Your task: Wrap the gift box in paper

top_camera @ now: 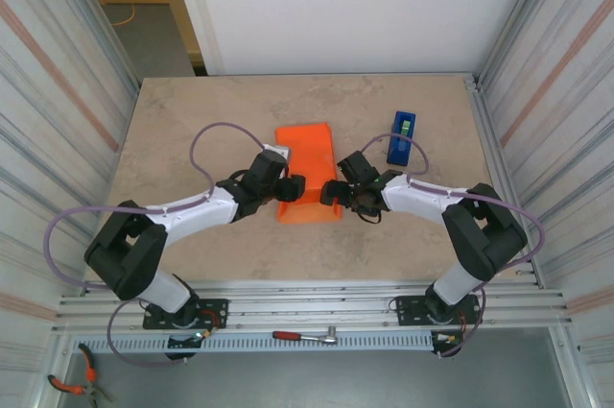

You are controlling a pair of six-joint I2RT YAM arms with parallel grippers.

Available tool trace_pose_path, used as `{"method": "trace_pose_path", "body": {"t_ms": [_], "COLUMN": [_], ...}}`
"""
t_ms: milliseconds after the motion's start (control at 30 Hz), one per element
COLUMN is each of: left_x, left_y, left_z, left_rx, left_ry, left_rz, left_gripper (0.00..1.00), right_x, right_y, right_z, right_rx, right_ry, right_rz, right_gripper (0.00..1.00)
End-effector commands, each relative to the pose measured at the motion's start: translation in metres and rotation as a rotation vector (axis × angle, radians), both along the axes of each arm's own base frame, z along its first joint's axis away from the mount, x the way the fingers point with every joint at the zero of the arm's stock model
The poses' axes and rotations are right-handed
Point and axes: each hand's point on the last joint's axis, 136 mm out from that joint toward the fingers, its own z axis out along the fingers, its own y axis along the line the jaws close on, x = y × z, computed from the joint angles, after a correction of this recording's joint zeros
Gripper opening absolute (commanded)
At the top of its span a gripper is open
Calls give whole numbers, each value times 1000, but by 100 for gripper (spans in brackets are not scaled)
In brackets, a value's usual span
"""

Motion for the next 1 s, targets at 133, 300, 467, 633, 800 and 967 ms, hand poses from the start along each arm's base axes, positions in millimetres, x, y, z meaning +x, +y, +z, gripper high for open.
{"method": "trace_pose_path", "body": {"t_ms": [133, 300, 467, 633, 800, 967], "left_x": [-2, -8, -14, -29, -35, -33], "left_y": [15, 17, 23, 35, 37, 29], "left_z": [-23, -25, 2, 11, 0, -13], "left_rx": [58, 58, 22, -31, -57, -64], "left_ry": [28, 36, -19, -35, -11, 14], "left_rz": [41, 29, 24, 43, 42, 24], "left_gripper": [73, 73, 77, 81, 81, 79], "right_x": [-6, -7, -7, -8, -9, -10], "right_y": [-5, -4, -2, -2, -2, -3], "right_z": [-7, -8, -8, -6, -7, -9], "right_rx": [3, 8, 16, 20, 19, 12], "right_ry": [26, 28, 33, 26, 31, 37], "right_rz": [-23, -28, -25, -22, -21, -22], "right_gripper": [99, 99, 98, 98, 98, 98]}}
